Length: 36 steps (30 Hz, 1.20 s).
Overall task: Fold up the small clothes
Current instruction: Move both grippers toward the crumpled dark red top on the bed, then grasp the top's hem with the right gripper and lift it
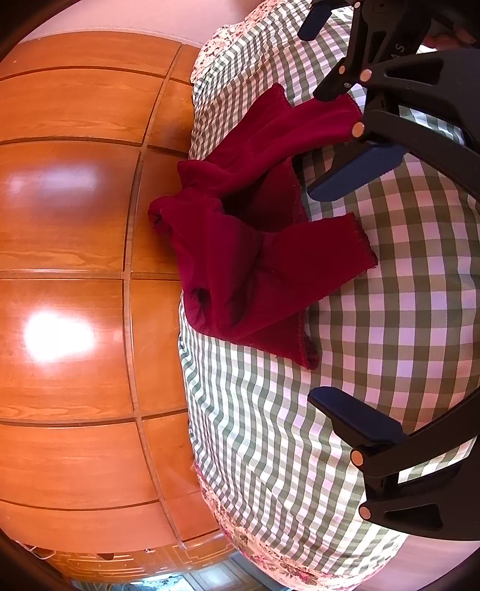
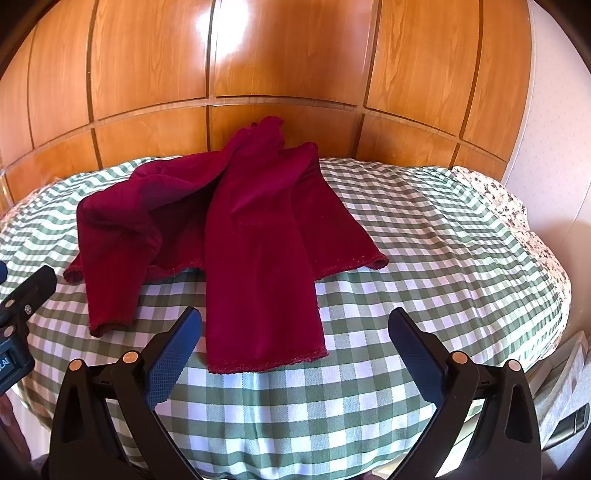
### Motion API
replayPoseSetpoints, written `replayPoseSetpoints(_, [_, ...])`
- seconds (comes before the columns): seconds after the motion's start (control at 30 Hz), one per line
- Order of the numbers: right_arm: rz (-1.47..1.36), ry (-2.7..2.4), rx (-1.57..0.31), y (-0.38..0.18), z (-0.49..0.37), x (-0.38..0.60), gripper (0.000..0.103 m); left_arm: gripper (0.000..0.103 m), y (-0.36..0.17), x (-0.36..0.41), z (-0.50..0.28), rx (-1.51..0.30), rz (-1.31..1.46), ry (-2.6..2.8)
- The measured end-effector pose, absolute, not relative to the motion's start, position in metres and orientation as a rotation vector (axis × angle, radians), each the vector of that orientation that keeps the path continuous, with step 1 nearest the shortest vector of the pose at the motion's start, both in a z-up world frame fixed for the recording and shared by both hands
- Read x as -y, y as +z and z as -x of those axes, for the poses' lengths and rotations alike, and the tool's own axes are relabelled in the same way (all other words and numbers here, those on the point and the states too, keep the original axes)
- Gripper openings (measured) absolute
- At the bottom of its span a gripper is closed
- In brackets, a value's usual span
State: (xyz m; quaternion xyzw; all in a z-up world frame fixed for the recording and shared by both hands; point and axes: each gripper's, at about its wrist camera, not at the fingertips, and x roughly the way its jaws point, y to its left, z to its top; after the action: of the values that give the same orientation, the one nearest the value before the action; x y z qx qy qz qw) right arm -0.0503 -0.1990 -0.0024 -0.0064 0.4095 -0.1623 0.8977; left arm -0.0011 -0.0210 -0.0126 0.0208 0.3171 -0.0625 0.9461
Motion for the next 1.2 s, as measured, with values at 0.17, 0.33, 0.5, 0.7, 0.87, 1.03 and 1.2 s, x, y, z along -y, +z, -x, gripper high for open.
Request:
replayPoseSetpoints(0.17, [0.016,-0.334,-0.847,-0.003,0.05,0.198,0.1,0.1,-0.018,0.022,-0.001,-0.673,-0.04,-0.155])
replayPoseSetpoints(0.33, [0.019,-0.334,-0.846,-0.003,0.05,0.198,0.1,0.1,-0.019,0.021,-0.002,-0.677,-0.039,-0.157])
replayPoseSetpoints(0.5, [0.018,-0.332,-0.85,-0.002,0.05,0.198,0.1,0.1,-0.022,0.022,-0.003,-0.682,-0.048,-0.163])
replayPoseSetpoints(0.7, [-0.019,-0.32,-0.863,-0.003,0.048,0.207,0.1,0.083,-0.034,0.025,-0.011,-0.721,-0.086,-0.176])
replayPoseSetpoints(0.87, [-0.144,-0.264,-0.883,-0.008,0.043,0.228,0.1,0.073,-0.052,0.017,-0.026,-0.808,-0.064,-0.18])
replayPoseSetpoints(1.03, [-0.167,-0.213,-0.915,-0.017,0.029,0.235,0.097,0.073,-0.067,0.022,-0.034,-0.828,-0.106,-0.181])
replayPoseSetpoints(1.2, [-0.112,-0.101,-1.02,-0.049,0.005,0.221,0.078,0.065,-0.088,0.035,-0.042,-0.856,-0.182,-0.199])
